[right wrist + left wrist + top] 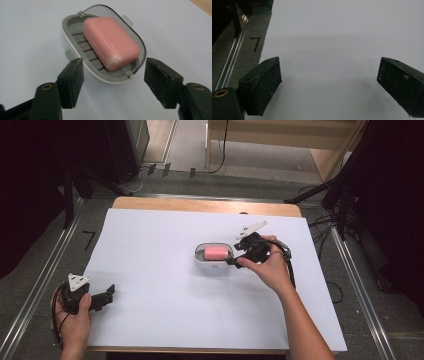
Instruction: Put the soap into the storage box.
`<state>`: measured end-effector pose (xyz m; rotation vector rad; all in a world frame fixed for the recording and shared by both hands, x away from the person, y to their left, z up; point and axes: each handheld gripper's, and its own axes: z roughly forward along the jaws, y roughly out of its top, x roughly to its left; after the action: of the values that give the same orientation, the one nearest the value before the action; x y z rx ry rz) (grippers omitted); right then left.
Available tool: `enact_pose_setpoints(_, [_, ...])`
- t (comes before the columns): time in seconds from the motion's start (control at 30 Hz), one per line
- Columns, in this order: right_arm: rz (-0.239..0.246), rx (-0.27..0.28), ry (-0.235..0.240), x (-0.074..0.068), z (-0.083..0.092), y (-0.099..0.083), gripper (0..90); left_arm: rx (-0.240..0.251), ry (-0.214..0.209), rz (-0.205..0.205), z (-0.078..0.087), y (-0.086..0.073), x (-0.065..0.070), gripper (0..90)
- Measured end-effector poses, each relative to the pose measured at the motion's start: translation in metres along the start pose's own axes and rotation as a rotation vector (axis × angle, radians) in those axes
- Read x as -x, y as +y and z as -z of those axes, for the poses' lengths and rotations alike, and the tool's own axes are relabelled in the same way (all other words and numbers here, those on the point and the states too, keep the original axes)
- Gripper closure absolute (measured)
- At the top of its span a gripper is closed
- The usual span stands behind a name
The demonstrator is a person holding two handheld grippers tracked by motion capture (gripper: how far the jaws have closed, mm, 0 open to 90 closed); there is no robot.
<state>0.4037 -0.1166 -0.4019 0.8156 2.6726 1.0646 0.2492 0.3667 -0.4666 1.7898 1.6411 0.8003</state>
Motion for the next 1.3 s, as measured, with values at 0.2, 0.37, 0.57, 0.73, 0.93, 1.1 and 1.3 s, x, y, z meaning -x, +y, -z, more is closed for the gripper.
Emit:
enact_pose_setpoints(0.2, [-0.057,0.027,-0.125,-0.003,0.011,-0.02,21.3,0.002,0.0,-0.001,0.0,0.0,0.0,5.8])
enact_pose_setpoints(0.37, [-0.097,0.029,-0.194,-0.006,0.016,-0.035,10.3,0.002,0.0,-0.003,0.0,0.0,0.0,5.8])
enact_pose_setpoints(0.57, [-0.154,0.047,-0.23,-0.008,0.022,-0.053,0.0,0.007,0.0,-0.004,0.0,0.0,0.001,5.8])
enact_pose_setpoints(0.73, [-0.196,0.069,-0.25,-0.008,0.027,-0.068,0.0,0.008,0.001,-0.005,0.0,0.0,0.001,5.8])
enact_pose_setpoints(0.93, [-0.232,0.071,-0.262,-0.008,0.029,-0.089,0.0,0.008,0.003,-0.006,0.0,0.0,0.001,5.8])
enact_pose_setpoints(1.1, [-0.255,0.086,-0.273,-0.009,0.034,-0.105,0.0,0.008,0.005,-0.007,0.001,0.0,0.001,5.8])
enact_pose_setpoints(1.3, [-0.28,0.096,-0.293,-0.012,0.04,-0.121,0.0,0.01,0.003,-0.009,0.001,-0.001,0.001,5.8])
